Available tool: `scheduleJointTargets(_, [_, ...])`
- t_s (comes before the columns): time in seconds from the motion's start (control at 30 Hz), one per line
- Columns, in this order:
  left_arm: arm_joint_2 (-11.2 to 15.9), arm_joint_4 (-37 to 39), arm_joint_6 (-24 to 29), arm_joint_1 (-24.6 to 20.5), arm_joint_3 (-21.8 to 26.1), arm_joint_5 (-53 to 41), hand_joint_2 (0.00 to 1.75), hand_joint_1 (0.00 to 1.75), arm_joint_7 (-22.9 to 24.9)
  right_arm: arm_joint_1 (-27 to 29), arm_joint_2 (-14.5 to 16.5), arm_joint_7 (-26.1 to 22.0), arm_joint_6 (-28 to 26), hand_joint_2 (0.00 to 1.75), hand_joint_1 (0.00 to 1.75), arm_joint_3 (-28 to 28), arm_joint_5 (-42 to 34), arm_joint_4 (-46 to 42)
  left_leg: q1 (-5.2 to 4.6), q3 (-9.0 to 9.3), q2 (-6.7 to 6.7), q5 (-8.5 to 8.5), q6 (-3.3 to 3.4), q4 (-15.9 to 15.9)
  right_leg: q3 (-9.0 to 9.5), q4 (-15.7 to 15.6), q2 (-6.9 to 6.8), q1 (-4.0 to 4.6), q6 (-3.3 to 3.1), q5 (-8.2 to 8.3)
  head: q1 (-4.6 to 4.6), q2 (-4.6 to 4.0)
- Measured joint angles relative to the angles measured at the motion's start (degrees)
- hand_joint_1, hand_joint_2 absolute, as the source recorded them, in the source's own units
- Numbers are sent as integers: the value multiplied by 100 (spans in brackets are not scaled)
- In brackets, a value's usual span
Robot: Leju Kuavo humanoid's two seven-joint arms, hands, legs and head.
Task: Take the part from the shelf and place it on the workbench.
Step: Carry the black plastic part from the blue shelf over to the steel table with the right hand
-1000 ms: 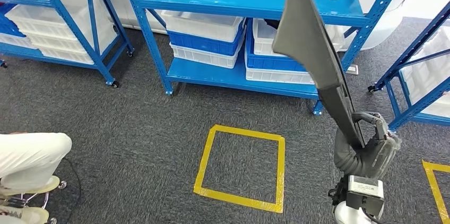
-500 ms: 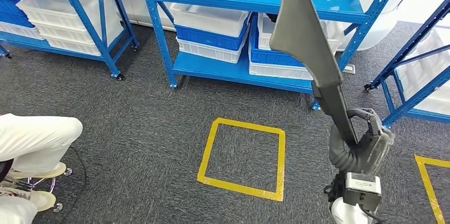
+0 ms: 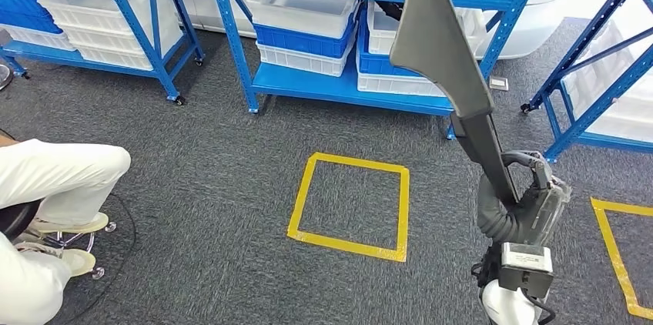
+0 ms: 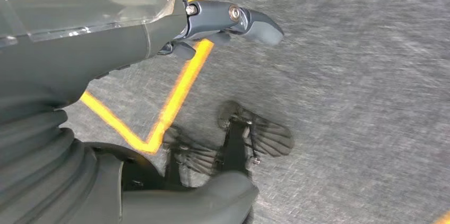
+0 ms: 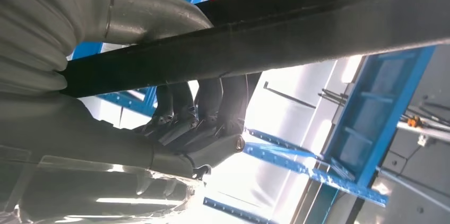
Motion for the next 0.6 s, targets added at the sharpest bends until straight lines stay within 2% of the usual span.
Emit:
scheduleJointTargets(0.07, [-4, -1, 3, 0, 4, 7, 175, 0, 7, -4, 1, 2, 1, 175, 175, -2, -3, 1, 32, -122, -2, -677, -65, 706, -171, 7, -13, 6, -68, 168, -9, 0])
scheduleJointTargets(0.1, [-5, -1, 3, -2, 6, 7, 175, 0, 7, -3, 1, 2, 2, 175, 175, -3, -3, 2, 43, -157, -3, -847, -93, 1090, -264, 16, -16, 11, -68, 252, -10, 0])
scheduleJointTargets(0.13, [-5, -1, 3, -5, 8, 7, 175, 0, 7, -2, 1, 4, 2, 175, 175, -3, -1, 3, 54, -146, -2, -846, -112, 1365, -361, 31, -17, 14, -60, 330, -11, 0])
scheduleJointTargets(0.17, [-5, -1, 3, -8, 9, 7, 175, 0, 7, -1, 1, 9, 2, 175, 175, -3, 2, 4, 69, -62, -2, -730, -126, 1501, -472, 54, -18, 14, -44, 408, -13, 0])
scheduleJointTargets(0.2, [-4, -1, 3, -10, 9, 8, 175, 0, 7, 0, 1, 17, 3, 175, 175, -3, 9, 5, 85, 115, -2, -565, -132, 1444, -589, 82, -16, 12, -22, 477, -14, 0])
scheduleJointTargets(0.23, [-4, -2, 3, -15, 9, 8, 175, 0, 7, -1, 1, 29, 7, 175, 175, -4, 16, 4, 101, 403, -5, -460, -128, 1177, -685, 116, -13, 10, 4, 534, -15, 0])
scheduleJointTargets(0.27, [-3, -6, 3, -23, 10, 9, 175, 0, 6, -6, 1, 49, 19, 175, 175, -7, 24, 3, 104, 781, -11, -493, -114, 730, -762, 152, -11, 16, 39, 583, -16, 0])
scheduleJointTargets(0.3, [-3, -9, 2, -38, 12, 10, 175, 0, 4, -16, 1, 67, 37, 175, 175, -11, 31, 2, 98, 1119, -19, -611, -88, 288, -809, 177, -16, 20, 77, 628, -9, 0])
scheduleJointTargets(0.33, [-3, -13, 0, -52, 15, 12, 175, 0, 3, -36, 1, 84, 64, 175, 175, -16, 35, 1, 78, 1358, -27, -748, -56, -61, -841, 189, -25, 21, 121, 678, -6, 0])
scheduleJointTargets(0.37, [-2, -15, -2, -65, 21, 15, 175, 0, 2, -59, 1, 97, 96, 175, 175, -22, 37, 1, 48, 1469, -30, -840, -14, -270, -867, 186, -36, 17, 167, 734, 0, 0])
scheduleJointTargets(0.43, [-6, -12, 1, -70, 42, 25, 175, 0, 3, -85, -4, 105, 153, 175, 175, -33, 24, 4, 14, 1372, -7, -748, 99, -355, -939, 179, -41, 13, 251, 813, 3, 0])
scheduleJointTargets(0.47, [-10, -10, 5, -68, 52, 31, 175, 0, 3, -86, -10, 107, 176, 175, 175, -41, 13, 8, 13, 1297, 9, -655, 162, -382, -1002, 250, -33, 17, 248, 724, 9, 0])
scheduleJointTargets(0.5, [-11, -8, 10, -63, 60, 37, 175, 0, 4, -82, -18, 105, 198, 175, 175, -55, 4, 11, 18, 1212, 28, -551, 216, -413, -1091, 411, -23, 24, 219, 533, 17, 0])
scheduleJointTargets(0.57, [-8, -7, 17, -60, 67, 46, 175, 0, 4, -81, -29, 102, 232, 175, 175, -83, -1, 17, 16, 1017, 45, -364, 268, -421, -1292, 1050, -7, 20, 129, -23, 39, 0])
scheduleJointTargets(0.6, [-8, -7, 17, -60, 69, 49, 175, 0, 4, -80, -32, 100, 243, 175, 175, -93, 2, 21, 6, 908, 51, -276, 272, -418, -1359, 1415, -2, 19, 127, -212, 50, 0])
